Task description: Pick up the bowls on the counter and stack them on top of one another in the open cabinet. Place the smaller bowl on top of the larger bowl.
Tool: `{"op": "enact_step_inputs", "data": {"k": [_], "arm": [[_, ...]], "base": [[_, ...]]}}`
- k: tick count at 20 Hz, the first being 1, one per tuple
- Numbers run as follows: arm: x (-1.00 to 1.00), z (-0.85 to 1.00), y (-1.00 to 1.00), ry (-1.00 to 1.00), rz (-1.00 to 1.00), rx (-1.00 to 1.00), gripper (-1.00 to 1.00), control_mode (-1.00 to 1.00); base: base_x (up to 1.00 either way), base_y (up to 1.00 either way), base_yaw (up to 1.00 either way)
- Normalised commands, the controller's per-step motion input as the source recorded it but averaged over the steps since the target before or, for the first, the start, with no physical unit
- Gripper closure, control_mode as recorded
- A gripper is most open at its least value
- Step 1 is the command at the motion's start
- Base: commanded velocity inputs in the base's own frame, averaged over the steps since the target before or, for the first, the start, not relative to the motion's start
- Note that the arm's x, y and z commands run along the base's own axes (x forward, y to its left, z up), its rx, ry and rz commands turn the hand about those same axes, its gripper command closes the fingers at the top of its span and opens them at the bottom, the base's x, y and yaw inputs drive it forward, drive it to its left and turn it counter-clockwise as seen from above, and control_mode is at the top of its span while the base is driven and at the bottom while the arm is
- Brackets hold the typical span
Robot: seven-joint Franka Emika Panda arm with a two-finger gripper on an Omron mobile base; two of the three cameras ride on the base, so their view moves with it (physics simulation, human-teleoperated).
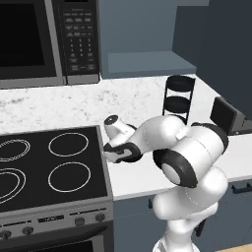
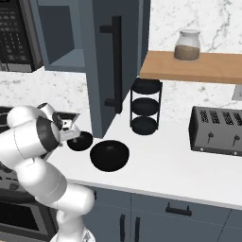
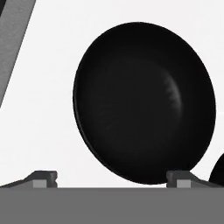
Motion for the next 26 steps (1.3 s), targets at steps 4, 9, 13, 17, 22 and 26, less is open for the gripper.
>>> {"op": "enact_step_inputs", "data": {"k": [4,9,13,17,22,26], "arm": [[0.2,-0.37,0.0,0.0,0.0,0.0,-1.0,-1.0],[0.01,-0.25,0.0,0.0,0.0,0.0,-1.0,-1.0],[0.0,-0.09,0.0,0.0,0.0,0.0,1.0,-1.0],[0.01,0.0,-0.07,0.0,0.0,0.01,1.0,-1.0],[-0.03,0.16,-0.06,0.0,0.0,0.0,1.0,-1.0],[-0.37,0.87,-0.09,-0.07,0.03,0.0,1.0,-1.0]], "base": [[0.0,0.0,0.0],[0.0,0.0,0.0],[0.0,0.0,0.0],[0.0,0.0,0.0],[0.0,0.0,0.0],[0.0,0.0,0.0]]}}
